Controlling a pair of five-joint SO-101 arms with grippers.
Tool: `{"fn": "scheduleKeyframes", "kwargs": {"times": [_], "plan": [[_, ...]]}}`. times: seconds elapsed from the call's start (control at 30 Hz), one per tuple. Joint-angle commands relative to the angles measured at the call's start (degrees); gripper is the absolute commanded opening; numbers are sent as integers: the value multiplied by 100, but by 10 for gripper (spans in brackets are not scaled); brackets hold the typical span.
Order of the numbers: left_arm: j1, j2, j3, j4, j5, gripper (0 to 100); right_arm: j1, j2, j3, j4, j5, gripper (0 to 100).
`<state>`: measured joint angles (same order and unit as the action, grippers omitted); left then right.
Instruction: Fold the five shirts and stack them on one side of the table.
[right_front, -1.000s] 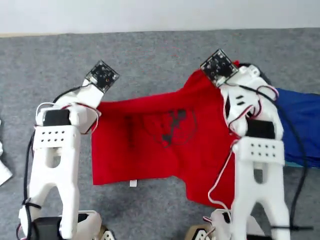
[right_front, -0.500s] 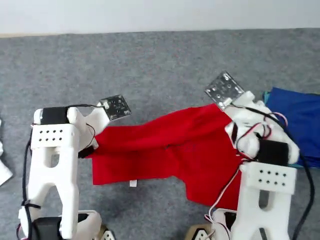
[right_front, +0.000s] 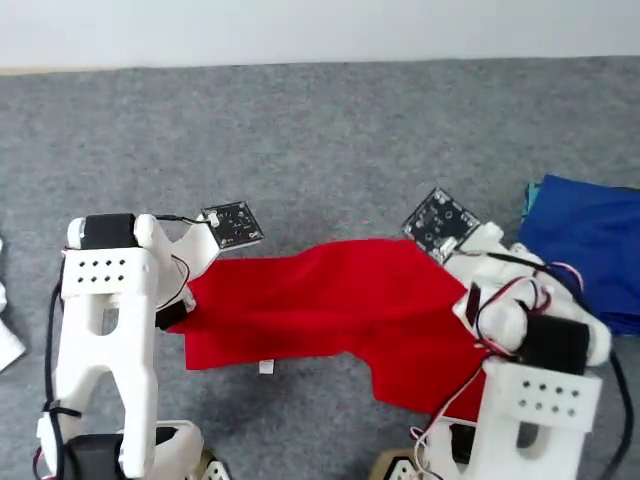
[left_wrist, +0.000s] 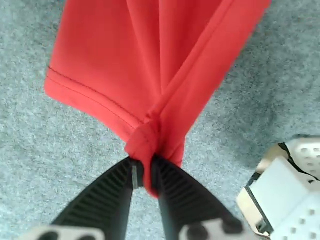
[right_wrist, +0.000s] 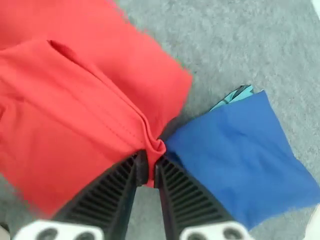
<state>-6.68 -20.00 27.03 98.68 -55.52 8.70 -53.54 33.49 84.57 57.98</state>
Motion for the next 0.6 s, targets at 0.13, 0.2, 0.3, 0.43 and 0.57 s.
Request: {"fn": "scheduleKeyframes", "kwargs": {"times": [0.13, 0.2, 0.3, 0.43, 0.57], "plan": [[229, -18, 312, 167, -53, 5, 549, -215, 440, 75, 554, 10], [378, -18, 444, 167, -35, 6, 558, -215, 615, -40, 563, 13], [396, -18, 549, 97, -9, 59, 558, -215, 712, -163, 554, 24], [193, -70, 497, -132, 624, 191, 760, -233, 677, -154, 387, 200], [97, -62, 303, -176, 668, 220, 848, -444, 527, -154, 88, 270]]}}
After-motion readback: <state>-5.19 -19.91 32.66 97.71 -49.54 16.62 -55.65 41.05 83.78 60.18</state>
